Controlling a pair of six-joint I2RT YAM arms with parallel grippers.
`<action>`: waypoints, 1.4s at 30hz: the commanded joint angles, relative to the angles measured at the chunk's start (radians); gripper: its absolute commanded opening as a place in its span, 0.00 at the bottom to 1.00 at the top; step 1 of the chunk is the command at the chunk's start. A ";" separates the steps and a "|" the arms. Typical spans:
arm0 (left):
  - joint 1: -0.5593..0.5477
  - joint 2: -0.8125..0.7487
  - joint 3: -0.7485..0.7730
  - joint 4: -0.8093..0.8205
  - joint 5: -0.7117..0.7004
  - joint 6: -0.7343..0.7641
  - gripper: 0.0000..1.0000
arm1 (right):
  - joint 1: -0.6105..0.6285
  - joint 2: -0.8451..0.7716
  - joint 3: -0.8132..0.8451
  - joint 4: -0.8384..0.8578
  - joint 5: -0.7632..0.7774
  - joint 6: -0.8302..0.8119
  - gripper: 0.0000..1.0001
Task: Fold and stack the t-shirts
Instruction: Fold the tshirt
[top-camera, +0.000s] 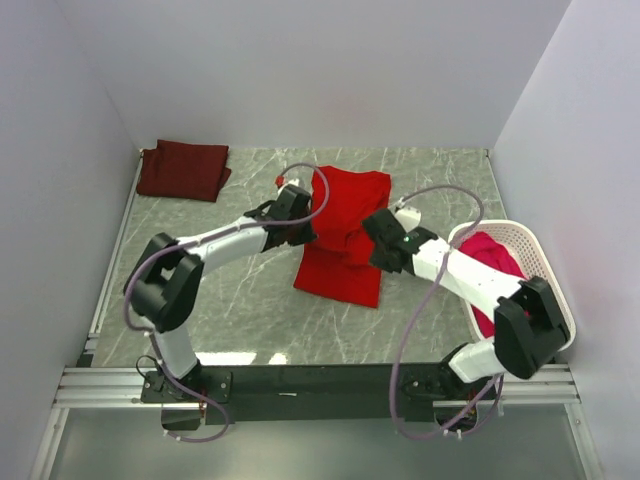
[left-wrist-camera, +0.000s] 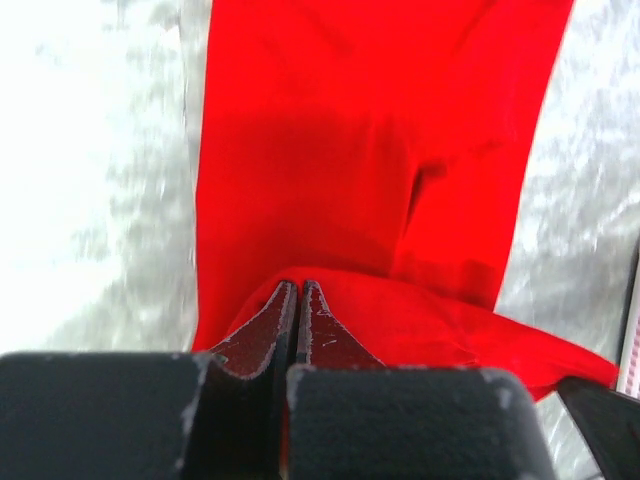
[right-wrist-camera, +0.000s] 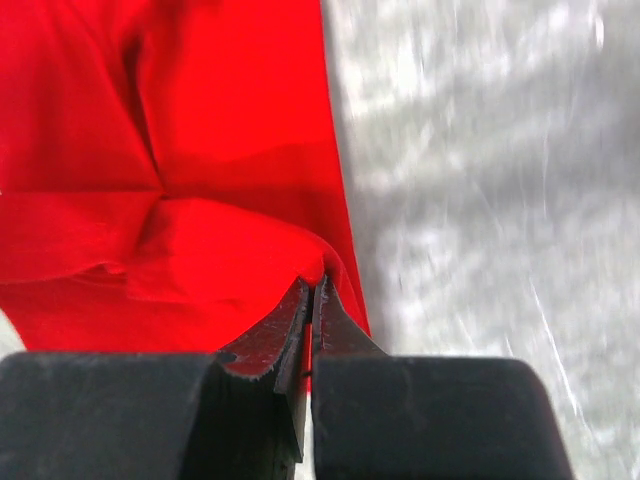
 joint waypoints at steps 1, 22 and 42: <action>0.032 0.067 0.131 0.022 0.029 0.049 0.01 | -0.070 0.055 0.086 0.079 -0.010 -0.103 0.00; 0.169 0.161 0.295 0.062 0.095 0.066 0.66 | -0.211 0.290 0.308 0.078 -0.059 -0.197 0.55; -0.040 0.009 -0.071 0.067 0.143 -0.018 0.03 | -0.077 0.330 0.236 0.124 -0.047 -0.186 0.49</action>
